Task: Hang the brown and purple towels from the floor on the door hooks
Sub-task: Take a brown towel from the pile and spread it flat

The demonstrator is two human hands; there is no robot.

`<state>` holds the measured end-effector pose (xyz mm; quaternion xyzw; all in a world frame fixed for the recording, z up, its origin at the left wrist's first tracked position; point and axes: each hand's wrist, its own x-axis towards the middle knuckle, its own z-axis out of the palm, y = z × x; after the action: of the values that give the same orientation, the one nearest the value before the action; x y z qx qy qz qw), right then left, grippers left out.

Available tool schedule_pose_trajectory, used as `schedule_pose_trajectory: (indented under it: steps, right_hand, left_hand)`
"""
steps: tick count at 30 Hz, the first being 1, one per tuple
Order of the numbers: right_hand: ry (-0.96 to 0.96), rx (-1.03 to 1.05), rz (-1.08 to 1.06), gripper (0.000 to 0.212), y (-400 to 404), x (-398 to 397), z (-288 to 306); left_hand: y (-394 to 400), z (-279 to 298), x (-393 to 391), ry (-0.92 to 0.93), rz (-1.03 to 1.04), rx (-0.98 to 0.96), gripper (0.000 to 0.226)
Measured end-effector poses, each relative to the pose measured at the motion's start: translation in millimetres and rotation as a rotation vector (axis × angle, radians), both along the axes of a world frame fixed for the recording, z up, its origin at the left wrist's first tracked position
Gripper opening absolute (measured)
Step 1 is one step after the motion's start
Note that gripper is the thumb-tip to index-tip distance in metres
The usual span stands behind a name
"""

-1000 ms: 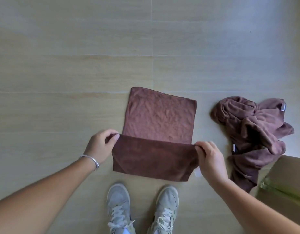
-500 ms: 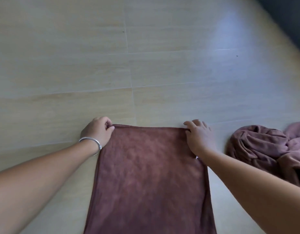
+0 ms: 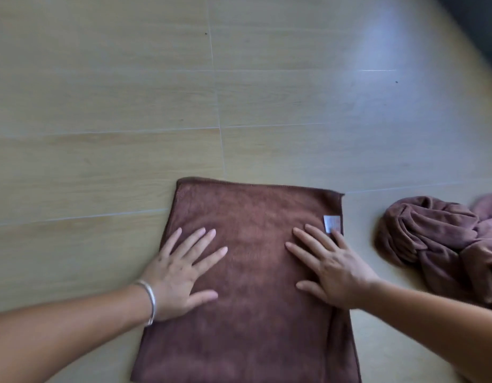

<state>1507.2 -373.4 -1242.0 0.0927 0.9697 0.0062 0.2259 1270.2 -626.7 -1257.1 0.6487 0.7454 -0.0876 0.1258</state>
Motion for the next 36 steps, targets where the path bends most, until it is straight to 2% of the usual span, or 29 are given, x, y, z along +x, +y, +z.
schedule_pose_trajectory:
  steps: [4,6,9,13,16,20,22,25,27,29,30,32,36]
  right_hand:
    - [0.016,0.155,-0.139,0.078,42,-60,8]
    - [0.070,0.185,-0.182,0.076,46,-83,15]
    - [0.165,0.066,-0.082,0.076,18,-83,18]
    - [0.171,-0.060,0.159,0.077,-15,-35,3]
    - [0.120,-0.036,0.191,0.079,-11,1,-6]
    - [0.152,-0.012,0.209,0.062,-3,14,-4]
    - [0.181,0.006,0.250,0.055,2,12,-3]
    - [0.228,0.006,0.291,0.051,8,5,4]
    - [0.264,-0.013,0.234,0.048,9,-2,21]
    - [0.307,-0.068,0.127,0.040,13,-11,55]
    - [0.333,-0.091,0.091,0.032,14,-15,75]
    - [0.375,-0.099,0.068,0.018,19,-25,128]
    - [0.380,-0.095,-0.043,0.025,22,-43,260]
  left_hand:
    - [59,2,-48,0.146,0.214,-0.097,0.078]
    - [76,11,-60,0.151,0.268,-0.035,0.073]
    - [64,19,-53,0.089,0.141,0.057,0.075]
    - [19,8,-33,0.083,-0.088,0.029,0.077]
    - [-6,7,-35,0.101,-0.114,0.029,0.072]
    - [-19,12,-46,0.069,-0.139,0.059,0.059]
    - [-26,14,-54,0.044,-0.206,0.166,0.049]
    - [-29,22,-62,-0.006,-0.246,0.293,0.060]
    - [-24,38,-62,-0.046,-0.232,0.297,0.051]
    - [-19,70,-60,-0.119,-0.145,0.281,0.023]
    - [-19,88,-62,-0.171,-0.064,0.283,0.020]
    - [-20,138,-69,-0.255,0.073,0.242,0.032]
    - [-21,262,-87,-0.206,0.216,0.254,0.026]
